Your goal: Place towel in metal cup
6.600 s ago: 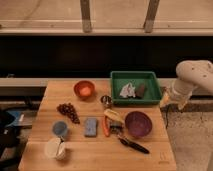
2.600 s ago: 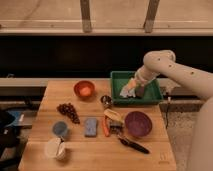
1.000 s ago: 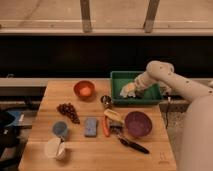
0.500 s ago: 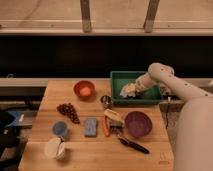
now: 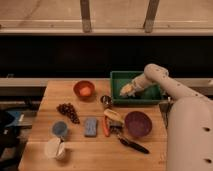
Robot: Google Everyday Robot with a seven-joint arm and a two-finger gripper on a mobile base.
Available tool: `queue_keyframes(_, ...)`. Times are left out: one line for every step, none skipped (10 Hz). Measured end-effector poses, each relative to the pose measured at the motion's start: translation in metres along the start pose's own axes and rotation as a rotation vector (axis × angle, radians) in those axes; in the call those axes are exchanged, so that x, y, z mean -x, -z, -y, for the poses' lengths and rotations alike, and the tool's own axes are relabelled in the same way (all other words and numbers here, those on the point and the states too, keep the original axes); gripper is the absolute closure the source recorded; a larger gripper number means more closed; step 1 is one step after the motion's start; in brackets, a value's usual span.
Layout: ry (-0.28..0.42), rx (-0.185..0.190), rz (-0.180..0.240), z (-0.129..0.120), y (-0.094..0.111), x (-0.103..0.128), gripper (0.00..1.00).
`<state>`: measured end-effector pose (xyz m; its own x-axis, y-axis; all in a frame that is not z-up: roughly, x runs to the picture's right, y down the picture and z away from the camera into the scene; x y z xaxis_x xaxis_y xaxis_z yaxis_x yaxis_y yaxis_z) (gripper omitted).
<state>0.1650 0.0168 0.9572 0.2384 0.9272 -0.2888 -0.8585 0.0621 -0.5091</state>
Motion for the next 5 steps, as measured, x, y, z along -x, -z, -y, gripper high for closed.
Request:
queue_keyframes(0.0,0.006,-0.013,-0.002,-0.007,-0.002,0.36)
queue_keyframes(-0.003,0.004,-0.022,0.001,-0.01,-0.006,0.36)
queue_keyframes(-0.006,0.002,-0.03,0.002,-0.013,-0.009,0.42)
queue_keyframes(-0.005,-0.002,-0.035,0.002,-0.015,-0.011,0.51)
queue_keyframes(-0.007,-0.005,-0.037,0.003,-0.015,-0.013,0.58)
